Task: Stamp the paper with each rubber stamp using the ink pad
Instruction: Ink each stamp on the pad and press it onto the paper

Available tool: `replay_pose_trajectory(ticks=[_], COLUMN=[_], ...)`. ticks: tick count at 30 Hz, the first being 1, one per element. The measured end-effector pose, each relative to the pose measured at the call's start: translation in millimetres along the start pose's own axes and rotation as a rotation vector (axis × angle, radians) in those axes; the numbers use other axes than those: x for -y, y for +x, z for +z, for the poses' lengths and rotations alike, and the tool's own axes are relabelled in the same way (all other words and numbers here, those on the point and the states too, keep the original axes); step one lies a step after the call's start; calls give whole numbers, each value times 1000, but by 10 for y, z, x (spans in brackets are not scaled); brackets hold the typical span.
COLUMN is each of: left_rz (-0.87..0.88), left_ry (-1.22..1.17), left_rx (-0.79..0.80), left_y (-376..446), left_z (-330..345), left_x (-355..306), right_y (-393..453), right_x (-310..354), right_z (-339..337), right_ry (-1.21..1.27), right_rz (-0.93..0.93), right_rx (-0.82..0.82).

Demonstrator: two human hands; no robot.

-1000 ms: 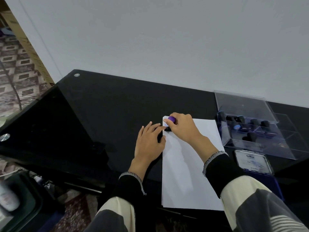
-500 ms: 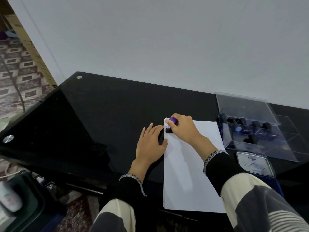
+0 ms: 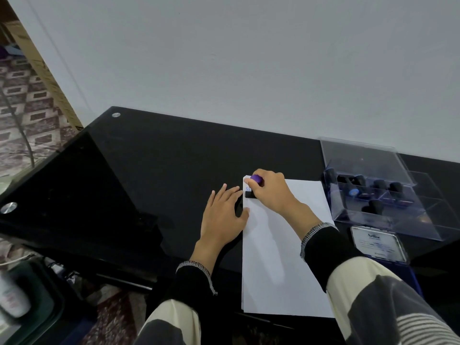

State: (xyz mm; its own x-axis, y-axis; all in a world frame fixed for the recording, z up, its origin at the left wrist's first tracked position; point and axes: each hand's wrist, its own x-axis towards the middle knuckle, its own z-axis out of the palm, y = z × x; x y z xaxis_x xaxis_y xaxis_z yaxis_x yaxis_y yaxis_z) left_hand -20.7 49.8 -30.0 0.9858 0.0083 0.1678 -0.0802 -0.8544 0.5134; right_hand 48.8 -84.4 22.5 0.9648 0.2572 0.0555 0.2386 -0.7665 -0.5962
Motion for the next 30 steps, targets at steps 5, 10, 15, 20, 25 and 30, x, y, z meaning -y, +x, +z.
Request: replay_pose_trajectory(ticks=[5,10,15,20,25,30], left_rz=[-1,-3,2,1,2,-1], left_ry=[20,10,6,8,1,-3], left_rx=[-8,-8,-19,-25,-21,-23], left_y=[2,0,-3,1,-5,-1], left_z=[23,17,10,24,20,21], left_x=[15,4,2,14,7,16], right_y=[-149,-90,-14,-158,-173,-28], right_x=[-12,-8,1,-12,-13,11], right_z=[84,61,50,112,109,45], right_ry=[0,12,10,5,4,-10], right_rz=[-6,12,26,-15,-29,16], right_rx=[-69,-43,-24,-90,-94,-23])
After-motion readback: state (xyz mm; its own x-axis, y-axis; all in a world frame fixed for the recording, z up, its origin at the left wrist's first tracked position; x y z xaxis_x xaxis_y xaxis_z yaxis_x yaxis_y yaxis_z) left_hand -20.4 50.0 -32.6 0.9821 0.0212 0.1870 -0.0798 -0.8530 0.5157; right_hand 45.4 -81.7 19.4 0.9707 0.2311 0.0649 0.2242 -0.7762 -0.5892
